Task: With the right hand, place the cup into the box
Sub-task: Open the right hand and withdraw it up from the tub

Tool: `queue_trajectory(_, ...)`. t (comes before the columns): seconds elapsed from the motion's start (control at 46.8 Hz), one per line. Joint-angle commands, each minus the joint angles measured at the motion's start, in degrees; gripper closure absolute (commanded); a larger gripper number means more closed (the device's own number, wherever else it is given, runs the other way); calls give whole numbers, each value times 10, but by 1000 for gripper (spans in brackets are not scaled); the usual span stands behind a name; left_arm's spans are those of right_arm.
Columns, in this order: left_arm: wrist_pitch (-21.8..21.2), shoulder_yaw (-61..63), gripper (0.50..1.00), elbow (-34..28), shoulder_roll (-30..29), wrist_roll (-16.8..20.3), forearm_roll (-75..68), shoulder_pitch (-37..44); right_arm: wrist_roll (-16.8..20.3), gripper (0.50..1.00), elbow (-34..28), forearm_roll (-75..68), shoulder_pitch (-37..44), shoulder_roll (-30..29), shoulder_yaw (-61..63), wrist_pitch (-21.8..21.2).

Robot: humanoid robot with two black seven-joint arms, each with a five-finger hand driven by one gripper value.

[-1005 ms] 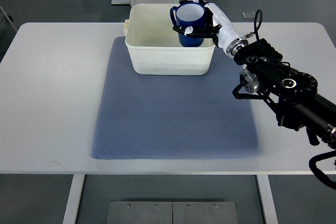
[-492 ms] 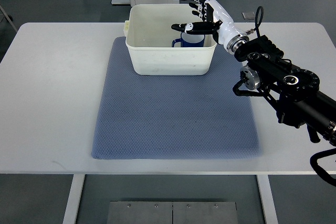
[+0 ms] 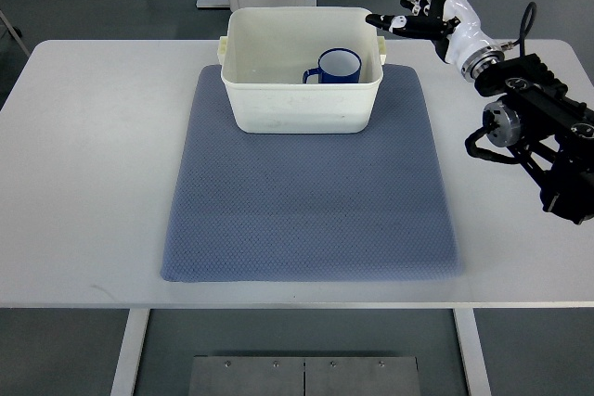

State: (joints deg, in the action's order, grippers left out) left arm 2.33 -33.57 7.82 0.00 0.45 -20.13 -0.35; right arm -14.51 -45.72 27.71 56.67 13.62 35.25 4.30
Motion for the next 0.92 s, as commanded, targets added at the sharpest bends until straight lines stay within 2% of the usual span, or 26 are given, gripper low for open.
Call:
queue_trajectory(0.0, 0, 0, 500, 0, 0, 0, 0, 0, 0, 500, -28, -1, -24, 18, 23, 1)
queue_trajectory(0.193, 0, 0, 500, 0, 0, 0, 0, 0, 2, 500, -63, -1, -81, 36, 78, 0)
queue_trajectory(0.471, 0, 0, 500, 0, 0, 0, 0, 0, -32, 500, -63, -6, -118, 31, 81, -7)
queue_trajectory(0.898, 0, 0, 500, 0, 0, 0, 0, 0, -32, 500, -62, -47, -148, 6, 81, -6)
